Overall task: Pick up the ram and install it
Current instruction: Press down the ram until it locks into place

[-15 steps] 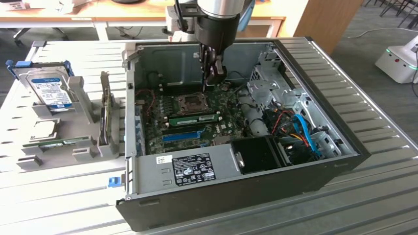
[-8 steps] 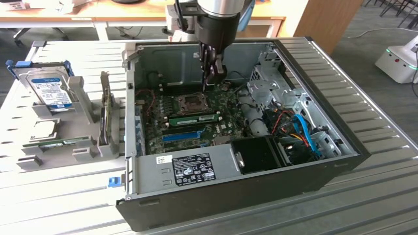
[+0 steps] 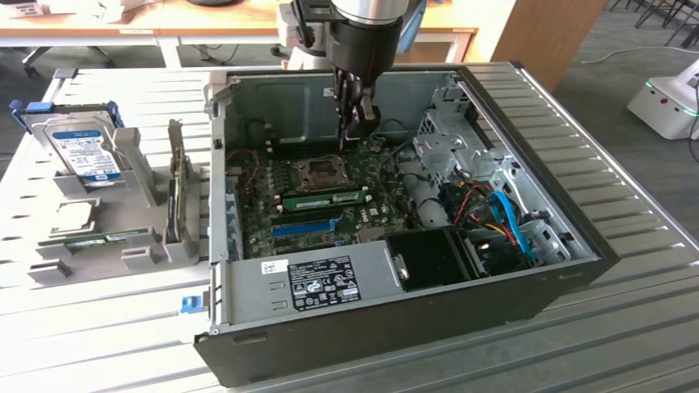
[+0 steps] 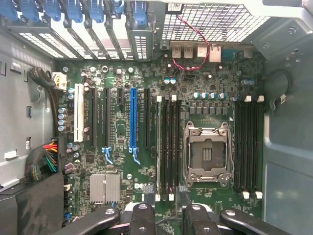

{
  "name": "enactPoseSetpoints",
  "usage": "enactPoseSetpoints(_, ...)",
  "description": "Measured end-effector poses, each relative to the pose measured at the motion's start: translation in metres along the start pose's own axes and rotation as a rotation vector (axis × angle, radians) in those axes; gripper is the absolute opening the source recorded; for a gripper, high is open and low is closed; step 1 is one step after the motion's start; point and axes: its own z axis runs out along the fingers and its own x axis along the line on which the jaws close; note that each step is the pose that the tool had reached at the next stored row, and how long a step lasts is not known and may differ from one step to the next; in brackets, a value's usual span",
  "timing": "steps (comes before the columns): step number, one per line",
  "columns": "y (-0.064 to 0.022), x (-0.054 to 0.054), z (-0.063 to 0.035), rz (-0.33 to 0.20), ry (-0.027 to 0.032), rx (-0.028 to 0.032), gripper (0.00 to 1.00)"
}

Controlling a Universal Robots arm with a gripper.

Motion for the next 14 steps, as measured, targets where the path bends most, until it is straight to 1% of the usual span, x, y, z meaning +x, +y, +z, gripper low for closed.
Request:
enactPoseSetpoints(9, 0.0000, 0.0000, 0.0000, 0.000, 0.0000, 0.0000, 0.31)
enactPoseSetpoints(11, 0.0000, 0.0000, 0.0000, 0.000, 0.0000, 0.0000, 0.29)
enactPoseSetpoints(12, 0.0000, 0.0000, 0.0000, 0.000, 0.0000, 0.0000, 0.23)
enactPoseSetpoints(13, 0.0000, 0.0000, 0.0000, 0.000, 0.0000, 0.0000, 0.23)
enactPoseSetpoints(14, 0.0000, 0.0000, 0.0000, 0.000, 0.0000, 0.0000, 0.17)
